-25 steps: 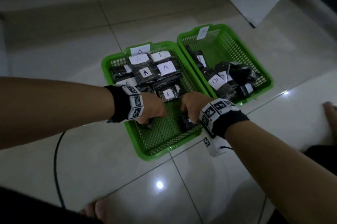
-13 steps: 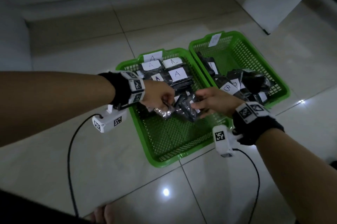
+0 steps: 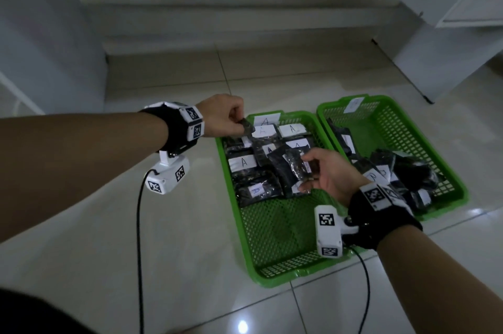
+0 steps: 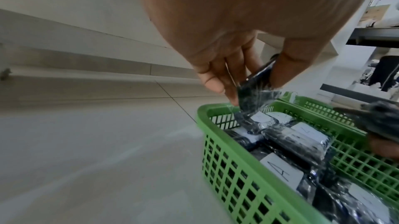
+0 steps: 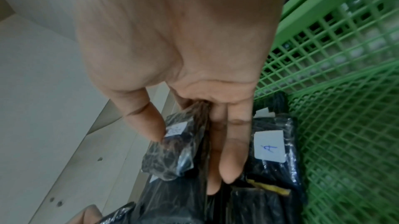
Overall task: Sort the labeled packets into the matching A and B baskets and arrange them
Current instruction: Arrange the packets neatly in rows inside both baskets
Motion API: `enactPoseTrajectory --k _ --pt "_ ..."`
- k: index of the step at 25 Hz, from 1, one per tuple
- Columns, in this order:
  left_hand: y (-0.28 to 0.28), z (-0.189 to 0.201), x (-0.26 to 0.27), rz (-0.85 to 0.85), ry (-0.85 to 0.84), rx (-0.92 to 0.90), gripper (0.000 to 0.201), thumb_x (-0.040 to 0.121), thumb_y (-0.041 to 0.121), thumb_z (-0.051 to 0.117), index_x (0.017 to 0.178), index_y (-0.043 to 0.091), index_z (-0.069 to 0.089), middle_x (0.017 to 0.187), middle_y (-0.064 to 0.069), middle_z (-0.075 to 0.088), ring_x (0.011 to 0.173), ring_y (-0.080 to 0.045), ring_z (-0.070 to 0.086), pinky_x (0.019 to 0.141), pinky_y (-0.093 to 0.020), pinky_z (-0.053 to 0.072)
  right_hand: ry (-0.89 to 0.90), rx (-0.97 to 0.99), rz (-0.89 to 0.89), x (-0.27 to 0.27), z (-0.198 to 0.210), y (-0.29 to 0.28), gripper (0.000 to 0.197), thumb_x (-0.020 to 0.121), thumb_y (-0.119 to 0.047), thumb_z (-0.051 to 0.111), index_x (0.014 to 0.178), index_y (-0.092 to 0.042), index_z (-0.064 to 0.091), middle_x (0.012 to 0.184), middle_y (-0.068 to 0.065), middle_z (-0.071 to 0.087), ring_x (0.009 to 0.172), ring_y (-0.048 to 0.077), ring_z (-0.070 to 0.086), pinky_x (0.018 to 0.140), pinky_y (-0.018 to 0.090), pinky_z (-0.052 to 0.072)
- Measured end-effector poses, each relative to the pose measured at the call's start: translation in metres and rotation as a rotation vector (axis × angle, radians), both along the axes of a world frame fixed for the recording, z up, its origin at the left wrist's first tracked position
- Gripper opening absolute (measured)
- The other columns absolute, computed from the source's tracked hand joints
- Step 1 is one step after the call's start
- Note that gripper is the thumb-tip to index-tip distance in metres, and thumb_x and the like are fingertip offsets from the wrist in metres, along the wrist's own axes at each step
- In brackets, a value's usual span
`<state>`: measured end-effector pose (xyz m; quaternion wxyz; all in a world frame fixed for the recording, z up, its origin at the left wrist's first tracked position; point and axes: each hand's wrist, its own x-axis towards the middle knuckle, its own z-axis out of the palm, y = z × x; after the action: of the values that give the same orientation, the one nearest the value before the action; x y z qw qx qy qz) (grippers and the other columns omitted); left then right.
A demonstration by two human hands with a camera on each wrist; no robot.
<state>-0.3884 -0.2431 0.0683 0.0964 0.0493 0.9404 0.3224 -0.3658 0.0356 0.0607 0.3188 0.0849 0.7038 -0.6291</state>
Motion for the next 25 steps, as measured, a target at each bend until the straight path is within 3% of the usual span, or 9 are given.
enactPoseTrajectory --k 2,4,6,8,12,16,18,21,25 --pt "0.001 -0.003 0.003 -0.034 0.045 -0.031 0.022 0.070 0.033 0.073 0.078 0.023 0.054 0.086 0.002 0.065 0.082 -0.021 0.063 0.067 -0.031 0.050 -0.007 -0.015 -0.015 -0.002 0.002 -0.005 0.014 0.098 -0.012 0.049 0.093 -0.005 0.060 0.080 0.006 0.067 0.078 0.028 0.062 0.074 0.048 0.056" --pt "0.001 -0.007 0.005 -0.119 0.087 -0.072 0.028 0.073 0.028 0.076 0.076 0.027 0.048 0.083 0.005 0.063 0.078 -0.019 0.061 0.067 -0.030 0.049 -0.020 -0.032 -0.046 -0.003 0.004 -0.005 0.013 0.098 -0.012 0.049 0.097 -0.004 0.059 0.084 0.007 0.065 0.080 0.030 0.063 0.075 0.049 0.056" --pt "-0.001 -0.009 0.005 -0.218 0.129 -0.146 0.036 0.072 0.034 0.080 0.076 0.029 0.044 0.085 0.008 0.061 0.081 -0.016 0.059 0.074 -0.035 0.050 -0.033 -0.057 -0.090 -0.004 0.003 -0.004 0.010 0.097 -0.012 0.051 0.098 -0.004 0.057 0.087 0.009 0.062 0.080 0.032 0.063 0.074 0.049 0.057" --pt "-0.003 -0.011 0.002 -0.257 0.153 -0.240 0.046 0.066 0.047 0.084 0.076 0.025 0.044 0.087 0.008 0.053 0.081 -0.015 0.050 0.072 -0.034 0.046 -0.047 -0.063 -0.142 -0.005 0.003 -0.002 0.007 0.096 -0.010 0.052 0.094 -0.005 0.056 0.087 0.010 0.059 0.078 0.032 0.062 0.072 0.048 0.057" --pt "-0.001 -0.013 0.001 -0.202 0.153 -0.318 0.059 0.053 0.061 0.085 0.078 0.026 0.045 0.092 0.009 0.051 0.085 -0.014 0.047 0.071 -0.032 0.044 -0.057 -0.023 -0.176 -0.007 0.004 -0.001 0.006 0.096 -0.008 0.053 0.096 -0.003 0.056 0.099 0.016 0.057 0.091 0.039 0.060 0.076 0.050 0.058" --pt "0.001 -0.019 0.002 -0.169 0.092 -0.382 0.059 0.055 0.065 0.083 0.085 0.026 0.049 0.092 0.009 0.054 0.088 -0.014 0.049 0.075 -0.033 0.044 -0.064 -0.026 -0.208 -0.007 0.004 -0.002 0.006 0.097 -0.007 0.053 0.094 -0.003 0.056 0.093 0.015 0.059 0.086 0.036 0.061 0.076 0.050 0.058" --pt "0.002 -0.021 0.001 -0.198 0.112 -0.401 0.050 0.065 0.055 0.083 0.094 0.029 0.053 0.098 0.009 0.059 0.094 -0.016 0.051 0.083 -0.035 0.044 -0.077 -0.028 -0.214 -0.007 0.003 -0.003 0.007 0.097 -0.008 0.053 0.094 -0.003 0.057 0.092 0.015 0.060 0.088 0.037 0.061 0.082 0.053 0.056" --pt "0.001 -0.019 0.001 -0.201 0.122 -0.374 0.037 0.077 0.022 0.075 0.110 0.033 0.061 0.117 0.006 0.052 0.109 -0.017 0.042 0.093 -0.034 0.037 -0.076 -0.022 -0.204 -0.006 0.002 -0.004 0.009 0.098 -0.008 0.052 0.092 -0.003 0.056 0.090 0.014 0.060 0.086 0.034 0.061 0.093 0.058 0.052" --pt "-0.005 -0.025 0.002 -0.204 0.040 -0.273 0.044 0.073 0.005 0.068 0.107 0.034 0.065 0.121 0.006 0.051 0.116 -0.017 0.048 0.095 -0.034 0.043 -0.075 -0.056 -0.197 -0.005 -0.001 -0.003 0.008 0.098 -0.008 0.051 0.093 -0.004 0.055 0.091 0.013 0.060 0.089 0.034 0.060 0.098 0.061 0.049"
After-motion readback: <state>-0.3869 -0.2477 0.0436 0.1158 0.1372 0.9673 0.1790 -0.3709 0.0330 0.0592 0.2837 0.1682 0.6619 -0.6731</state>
